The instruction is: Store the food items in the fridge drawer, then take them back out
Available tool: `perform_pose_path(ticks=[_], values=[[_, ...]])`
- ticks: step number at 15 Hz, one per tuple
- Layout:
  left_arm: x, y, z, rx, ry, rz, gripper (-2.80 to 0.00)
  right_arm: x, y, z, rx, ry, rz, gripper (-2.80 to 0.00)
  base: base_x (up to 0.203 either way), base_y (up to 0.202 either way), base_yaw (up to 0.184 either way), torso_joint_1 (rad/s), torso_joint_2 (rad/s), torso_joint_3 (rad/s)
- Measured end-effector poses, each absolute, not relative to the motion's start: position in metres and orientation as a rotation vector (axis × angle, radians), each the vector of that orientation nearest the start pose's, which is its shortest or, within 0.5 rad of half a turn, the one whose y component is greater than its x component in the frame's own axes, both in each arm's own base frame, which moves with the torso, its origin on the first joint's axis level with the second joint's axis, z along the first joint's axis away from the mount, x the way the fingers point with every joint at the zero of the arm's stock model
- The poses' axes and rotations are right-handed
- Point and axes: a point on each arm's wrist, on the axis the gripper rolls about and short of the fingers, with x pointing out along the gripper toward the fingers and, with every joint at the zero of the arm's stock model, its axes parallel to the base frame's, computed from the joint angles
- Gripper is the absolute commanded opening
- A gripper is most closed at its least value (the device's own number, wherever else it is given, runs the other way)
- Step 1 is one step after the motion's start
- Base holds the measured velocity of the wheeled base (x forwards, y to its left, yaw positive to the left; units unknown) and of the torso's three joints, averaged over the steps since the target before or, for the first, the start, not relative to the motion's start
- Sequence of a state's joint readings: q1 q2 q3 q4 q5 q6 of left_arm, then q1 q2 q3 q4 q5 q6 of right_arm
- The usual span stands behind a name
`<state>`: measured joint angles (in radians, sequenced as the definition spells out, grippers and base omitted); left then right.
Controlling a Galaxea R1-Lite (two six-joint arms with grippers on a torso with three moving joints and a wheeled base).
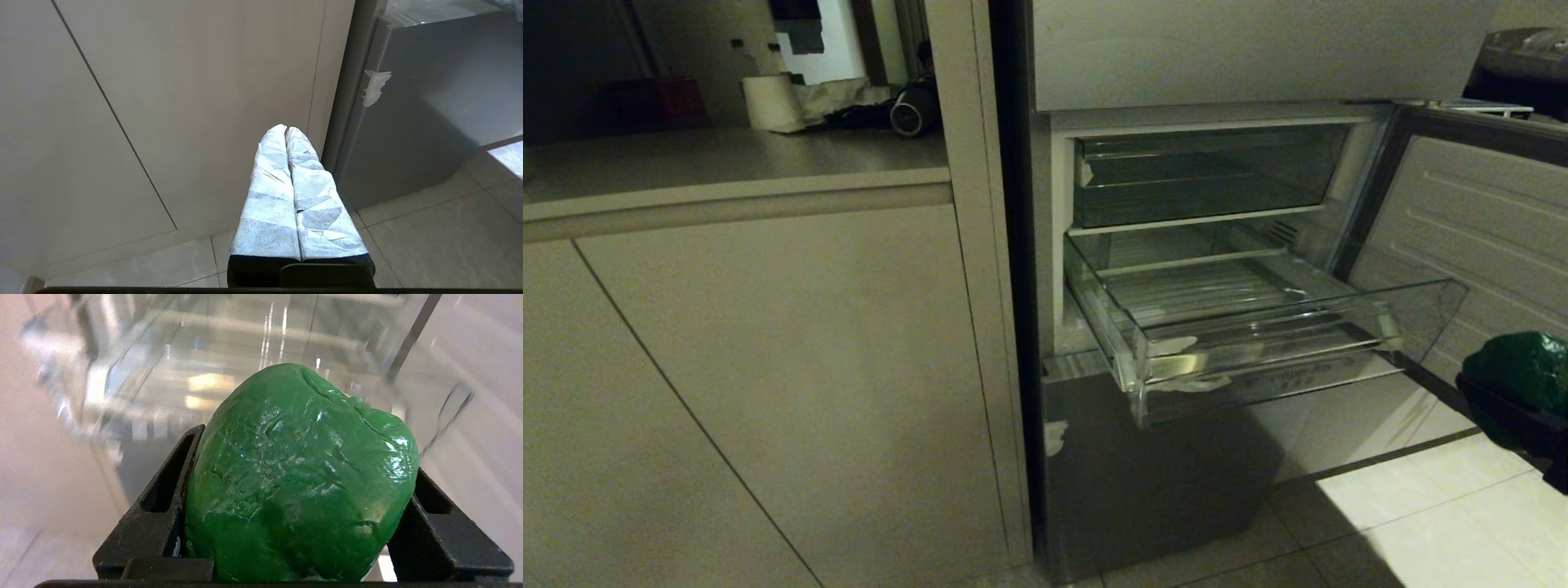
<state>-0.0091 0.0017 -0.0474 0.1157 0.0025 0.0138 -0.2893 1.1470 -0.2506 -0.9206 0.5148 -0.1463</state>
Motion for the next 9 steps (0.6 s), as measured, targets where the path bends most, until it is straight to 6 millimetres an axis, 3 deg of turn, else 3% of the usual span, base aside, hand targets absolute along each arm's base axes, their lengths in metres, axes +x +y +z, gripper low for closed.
perform_pose_path(ticks=[4,9], values=[[-0.027,0.000,0.077,0.014,0.070,-0.007,-2.80,0.209,-0.026,0.215,-0.120,-0.141,0.315,-2.80,0.000,0.000,0.000,0.000,0.00,0.000],[-0.027,0.000,0.077,0.014,0.070,-0.006,-2.80,0.311,-0.001,0.233,-0.063,-0.202,0.334,-2.80,0.000,0.000,0.000,0.000,0.00,0.000]])
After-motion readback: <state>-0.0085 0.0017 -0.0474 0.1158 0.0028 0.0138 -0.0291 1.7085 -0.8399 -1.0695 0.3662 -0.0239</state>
